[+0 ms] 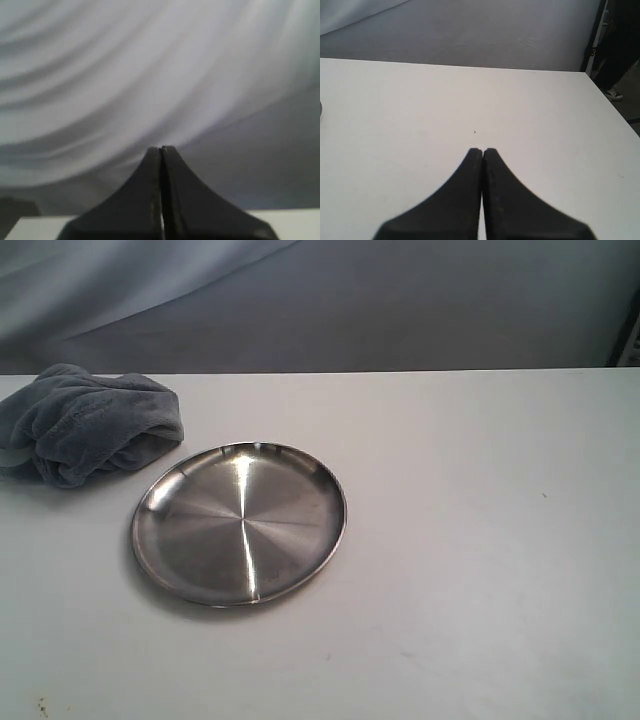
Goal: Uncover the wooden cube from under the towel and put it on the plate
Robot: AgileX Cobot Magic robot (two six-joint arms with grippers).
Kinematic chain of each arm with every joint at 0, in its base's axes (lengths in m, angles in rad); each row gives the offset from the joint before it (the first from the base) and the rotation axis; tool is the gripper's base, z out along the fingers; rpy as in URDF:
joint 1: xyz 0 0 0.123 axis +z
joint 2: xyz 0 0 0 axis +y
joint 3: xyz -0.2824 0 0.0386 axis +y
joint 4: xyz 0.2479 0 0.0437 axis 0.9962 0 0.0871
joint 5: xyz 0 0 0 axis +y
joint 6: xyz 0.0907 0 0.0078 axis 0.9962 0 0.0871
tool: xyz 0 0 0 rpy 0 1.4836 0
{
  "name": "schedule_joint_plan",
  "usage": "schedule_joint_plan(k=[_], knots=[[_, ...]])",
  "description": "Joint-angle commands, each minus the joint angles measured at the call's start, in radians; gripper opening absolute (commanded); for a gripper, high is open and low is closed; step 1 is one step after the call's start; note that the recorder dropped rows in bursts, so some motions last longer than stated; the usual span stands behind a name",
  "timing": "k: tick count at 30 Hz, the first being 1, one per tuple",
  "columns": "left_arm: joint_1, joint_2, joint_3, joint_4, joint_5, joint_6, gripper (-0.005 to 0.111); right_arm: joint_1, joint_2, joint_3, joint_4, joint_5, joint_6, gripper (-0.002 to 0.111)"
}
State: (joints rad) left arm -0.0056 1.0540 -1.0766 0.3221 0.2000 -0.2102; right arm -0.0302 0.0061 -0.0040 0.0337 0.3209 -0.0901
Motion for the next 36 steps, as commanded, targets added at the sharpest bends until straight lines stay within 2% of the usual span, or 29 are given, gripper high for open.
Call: schedule_joint_plan(k=[1,3,7,11,19,24,28,31,36], knots=[[-0.005,0.161,-0.106,-0.03,0.255,0.016,0.0,0.0,-0.006,0.004,0.004,-0.014,-0.008,0.0],[-0.005,0.221,-0.137,-0.076,0.306,0.066,0.0,0.0,-0.006,0.004,0.004,-0.014,-0.008,0.0],[-0.005,0.35,-0.191,-0.298,0.407,0.324,0.0,0.0,-0.006,0.004,0.004,-0.014,-0.008,0.0],[-0.005,0.464,-0.226,-0.46,0.507,0.458,0.0,0.0,-0.006,0.004,0.004,-0.014,-0.008,0.0],[-0.005,0.672,-0.234,-0.46,0.594,0.505,0.0,0.0,-0.006,0.004,0.004,-0.014,-0.008,0.0],[-0.005,0.729,-0.234,-0.46,0.596,0.51,0.0,0.0,-0.006,0.004,0.004,-0.014,-0.008,0.0],[-0.005,0.738,-0.234,-0.473,0.606,0.595,0.0,0.0,-0.006,0.004,0.004,-0.014,-0.008,0.0],[-0.005,0.738,-0.234,-0.511,0.569,0.636,0.0,0.0,-0.006,0.004,0.004,-0.014,-0.008,0.0],[-0.005,0.738,-0.234,-0.745,0.276,0.639,0.0,0.0,-0.006,0.004,0.004,-0.014,-0.008,0.0]])
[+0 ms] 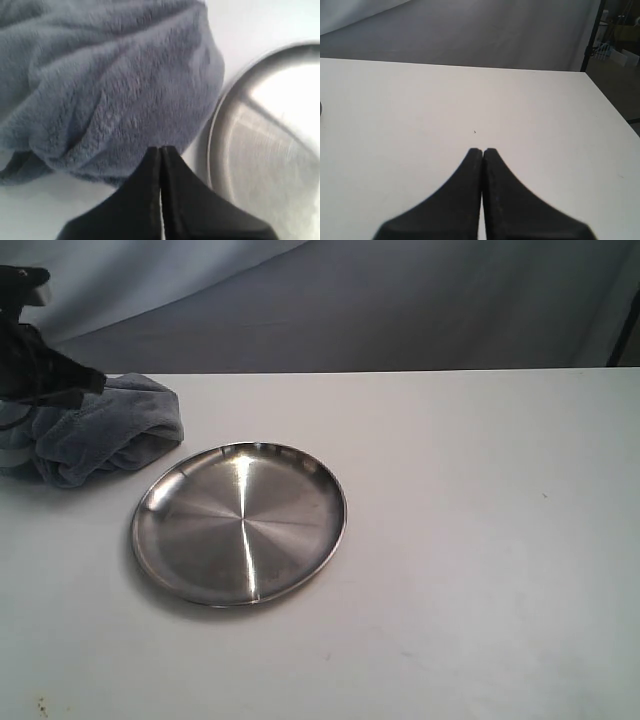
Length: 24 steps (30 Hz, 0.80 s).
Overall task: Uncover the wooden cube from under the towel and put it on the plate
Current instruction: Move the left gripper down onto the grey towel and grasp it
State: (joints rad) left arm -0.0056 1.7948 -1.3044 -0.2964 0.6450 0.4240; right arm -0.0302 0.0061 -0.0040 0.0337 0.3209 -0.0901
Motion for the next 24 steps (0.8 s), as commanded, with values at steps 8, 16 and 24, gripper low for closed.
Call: schedule_joint_plan(k=[8,16,24], knots=[[-0.005,-0.003,-0.006,0.222,-0.329,0.05,0.0,0.0,-0.006,0.004,0.004,-0.014,-0.008,0.0],[-0.005,-0.003,-0.006,0.302,-0.301,0.04,0.0,0.0,-0.006,0.004,0.004,-0.014,-0.008,0.0],[0.026,-0.003,-0.015,0.361,-0.273,-0.086,0.0,0.0,-0.006,0.004,0.004,-0.014,-0.008,0.0]])
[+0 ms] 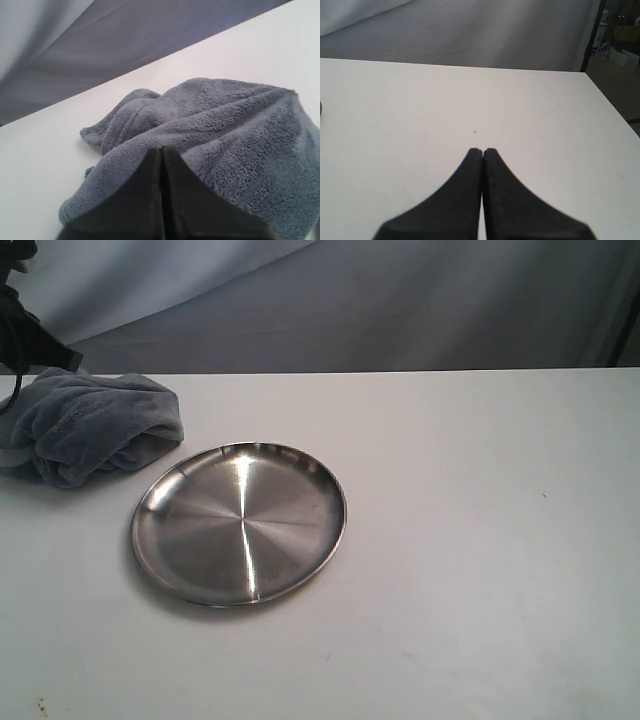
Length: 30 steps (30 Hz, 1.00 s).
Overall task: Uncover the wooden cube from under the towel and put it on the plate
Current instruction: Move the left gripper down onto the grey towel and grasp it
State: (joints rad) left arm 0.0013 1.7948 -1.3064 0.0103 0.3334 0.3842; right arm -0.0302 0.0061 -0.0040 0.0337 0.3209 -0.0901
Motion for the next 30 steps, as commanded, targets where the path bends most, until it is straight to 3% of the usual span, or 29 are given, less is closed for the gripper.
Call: schedule_joint_plan(k=[1,6,13,21,25,30], knots=[[0.022,-0.003,-0.013,0.071,0.053,-0.046,0.0,0.0,-0.006,0.004,0.004,-0.014,-0.008,0.0],[0.032,-0.003,-0.013,0.208,0.16,-0.046,0.0,0.0,-0.006,0.004,0.004,-0.014,-0.008,0.0],[0.032,-0.003,-0.013,0.132,0.293,0.074,0.0,0.0,-0.006,0.004,0.004,-0.014,-0.008,0.0],[0.029,-0.001,-0.013,-0.36,0.462,0.558,0.0,0.0,-0.006,0.004,0.004,-0.014,-0.008,0.0],[0.029,-0.001,-0.013,-0.631,0.346,0.75,0.0,0.0,-0.006,0.004,0.004,-0.014,-0.008,0.0],[0.029,-0.001,-0.013,-0.987,0.13,0.789,0.0,0.0,-0.006,0.004,0.004,-0.014,-0.008,0.0]])
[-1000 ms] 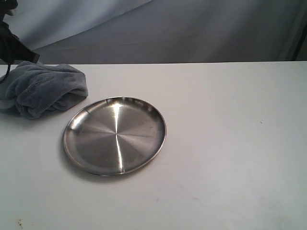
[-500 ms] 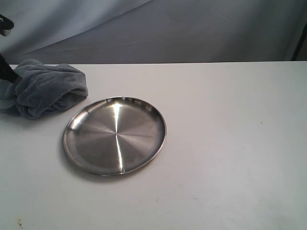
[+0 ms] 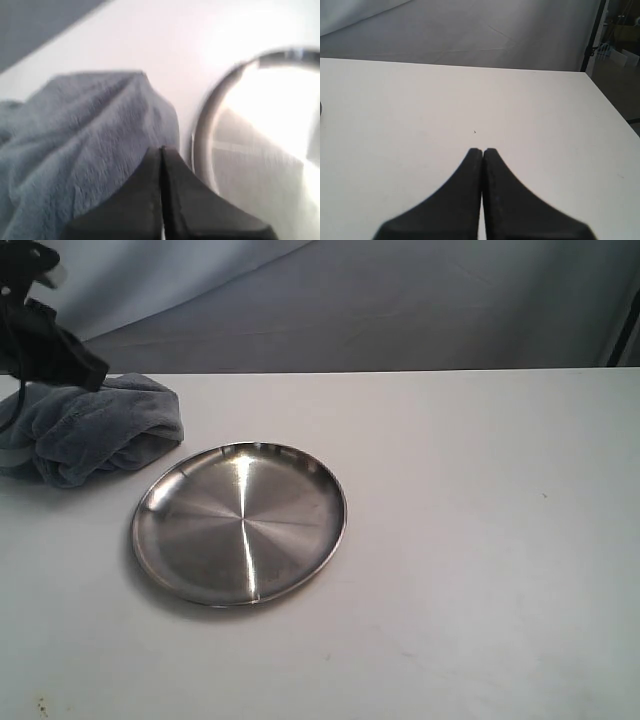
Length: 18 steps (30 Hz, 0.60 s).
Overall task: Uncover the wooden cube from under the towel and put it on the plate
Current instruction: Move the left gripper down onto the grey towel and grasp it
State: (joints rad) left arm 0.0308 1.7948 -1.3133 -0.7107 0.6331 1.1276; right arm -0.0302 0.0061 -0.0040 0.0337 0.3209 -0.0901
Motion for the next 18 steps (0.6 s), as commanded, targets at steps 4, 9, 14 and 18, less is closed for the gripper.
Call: schedule_joint_plan(k=[4,9,14,18], knots=[[0.0,-0.001,-0.007,-0.276,-0.311,0.064,0.0,0.0,-0.006,0.004,0.004,-0.014,-0.008,0.0],[0.011,-0.001,-0.004,-0.225,-0.377,0.056,0.0,0.0,-0.006,0.004,0.004,-0.014,-0.008,0.0],[0.011,-0.001,-0.004,-0.22,-0.375,0.056,0.0,0.0,-0.006,0.004,0.004,-0.014,-0.008,0.0],[0.018,-0.001,-0.001,-0.205,-0.415,0.056,0.0,0.0,-0.006,0.004,0.004,-0.014,-0.008,0.0]])
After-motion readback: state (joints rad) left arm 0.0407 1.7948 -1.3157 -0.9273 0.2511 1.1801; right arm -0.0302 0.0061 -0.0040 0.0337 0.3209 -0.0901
